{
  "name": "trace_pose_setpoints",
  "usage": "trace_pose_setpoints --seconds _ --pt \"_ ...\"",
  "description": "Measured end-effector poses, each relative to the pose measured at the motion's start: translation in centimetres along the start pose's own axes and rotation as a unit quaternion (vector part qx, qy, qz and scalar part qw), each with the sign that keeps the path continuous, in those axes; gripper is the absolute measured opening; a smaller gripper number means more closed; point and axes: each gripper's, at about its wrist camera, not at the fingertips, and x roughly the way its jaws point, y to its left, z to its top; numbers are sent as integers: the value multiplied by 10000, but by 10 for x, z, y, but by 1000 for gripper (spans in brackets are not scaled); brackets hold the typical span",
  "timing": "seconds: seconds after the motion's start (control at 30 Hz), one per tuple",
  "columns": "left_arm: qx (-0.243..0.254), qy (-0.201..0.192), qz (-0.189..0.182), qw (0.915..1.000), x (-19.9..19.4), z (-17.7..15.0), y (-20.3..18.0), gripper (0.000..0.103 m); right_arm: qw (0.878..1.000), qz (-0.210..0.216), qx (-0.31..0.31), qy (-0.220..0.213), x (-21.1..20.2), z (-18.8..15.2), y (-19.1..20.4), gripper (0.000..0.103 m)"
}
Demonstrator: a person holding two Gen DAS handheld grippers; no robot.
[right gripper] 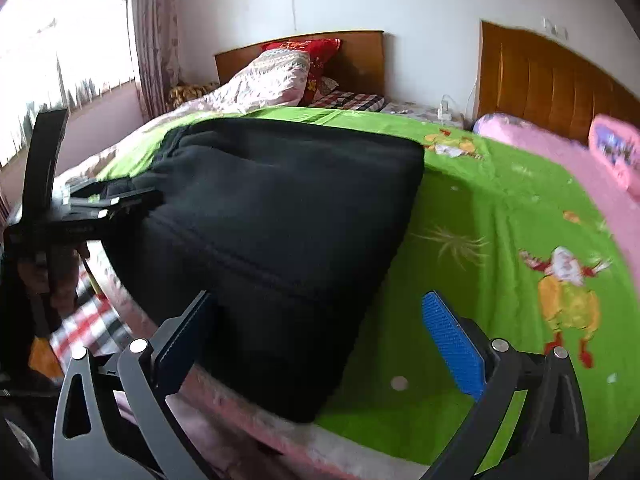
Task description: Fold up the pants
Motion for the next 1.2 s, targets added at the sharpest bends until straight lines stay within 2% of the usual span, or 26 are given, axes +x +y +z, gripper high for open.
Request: trace_pose_setpoints --seconds 0.1,0.13,0.17,0.23,0.33,0.4,0.43,0.5,0.53,0.6,0.67,0.73,0.8,0.83,0.93,1.0,1.13,1.2 --pt "-151 96 302 9994 -8 7 -3 102 9995 -19 -167 -276 -20 1 10 98" --pt "-159 -28 495 9986 -19 12 -10 101 9987 8 -261 -447 -28 5 16 98" --pt "-115 -133 457 9988 -25 16 -16 101 9982 32 -292 -532 -34 8 16 99" --pt "83 -274 127 9995 -37 26 -34 101 9974 293 -271 -600 -38 10 18 99" --pt "634 -241 -83 9977 -30 41 -69 102 9969 563 -310 -443 -23 9 26 99" --pt "876 100 -43 9961 -3 48 -83 102 9966 630 -436 -316 -11 5 33 99" --pt "869 313 13 9957 12 49 -83 102 9972 586 -450 -139 -3 1 35 99" --pt "750 790 112 9940 42 45 -78 102 9980 357 -514 -66 2 -4 34 99" --pt "490 845 -125 9951 49 43 -69 102 9982 348 -481 -6 4 -6 30 99" --pt "208 674 -312 9970 38 42 -57 101 9988 439 -209 4 1 -6 20 99" --pt "89 98 -265 9996 4 41 -56 101 9984 450 -28 -329 -16 -3 12 99" --pt "55 -685 -169 9975 -41 42 -54 101 9963 372 23 -779 -38 -1 9 99" --pt "121 -1282 112 9916 -77 42 -53 101 9912 161 94 -1309 -65 1 6 99" --pt "178 -1627 429 9856 -100 39 -54 102 9877 58 149 -1555 -77 4 3 99" --pt "82 -2118 872 9734 -137 39 -52 102 9775 -193 321 -2076 -105 9 -5 99" --pt "-193 -2240 1033 9689 -155 44 -47 102 9720 -336 434 -2283 -118 15 -10 99" --pt "-500 -2690 1145 9550 -176 51 -37 102 9642 -355 515 -2577 -137 22 -12 99" --pt "-483 -2744 1181 9531 -175 44 -41 102 9657 -405 365 -2539 -132 21 -5 99"
